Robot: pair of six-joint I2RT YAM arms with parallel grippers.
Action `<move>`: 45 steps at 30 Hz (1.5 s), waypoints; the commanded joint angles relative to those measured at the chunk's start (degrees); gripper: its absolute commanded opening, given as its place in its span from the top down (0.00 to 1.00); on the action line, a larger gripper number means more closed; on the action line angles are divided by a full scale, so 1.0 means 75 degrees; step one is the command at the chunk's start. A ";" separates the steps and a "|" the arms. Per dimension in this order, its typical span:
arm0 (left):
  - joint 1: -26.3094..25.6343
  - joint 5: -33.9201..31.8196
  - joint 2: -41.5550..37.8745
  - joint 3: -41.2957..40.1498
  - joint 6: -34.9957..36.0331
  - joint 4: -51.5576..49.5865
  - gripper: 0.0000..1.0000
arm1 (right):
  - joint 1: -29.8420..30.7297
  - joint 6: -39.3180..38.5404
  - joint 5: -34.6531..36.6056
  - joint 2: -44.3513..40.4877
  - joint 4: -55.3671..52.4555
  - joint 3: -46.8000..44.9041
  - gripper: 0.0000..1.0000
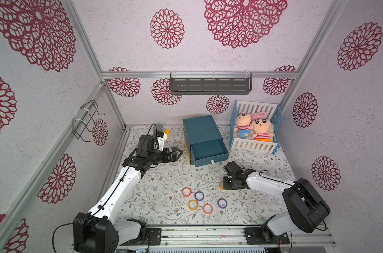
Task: Place the transparent tape into the drawer according to color
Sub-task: Pick up the tape at the center of the board.
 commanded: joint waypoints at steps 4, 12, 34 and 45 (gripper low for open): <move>0.0095 0.0009 -0.0133 -0.0050 0.0041 -0.0081 0.03 | -0.0058 0.0069 -0.0008 0.0204 -0.0868 -0.0376 1.00; 0.0113 0.0021 -0.0110 -0.0068 0.0004 -0.0081 0.03 | -0.0070 0.0407 0.0135 -0.0736 -0.1152 -0.0286 1.00; 0.0092 0.0080 -0.0103 -0.0091 -0.0112 -0.0093 0.03 | -0.0318 0.0378 0.0203 -0.1378 -0.1396 0.0040 0.72; 0.0098 0.0021 -0.0261 -0.0124 -0.0029 -0.0198 0.03 | -0.0717 -0.0107 0.0338 -0.0890 -0.1411 0.0150 0.71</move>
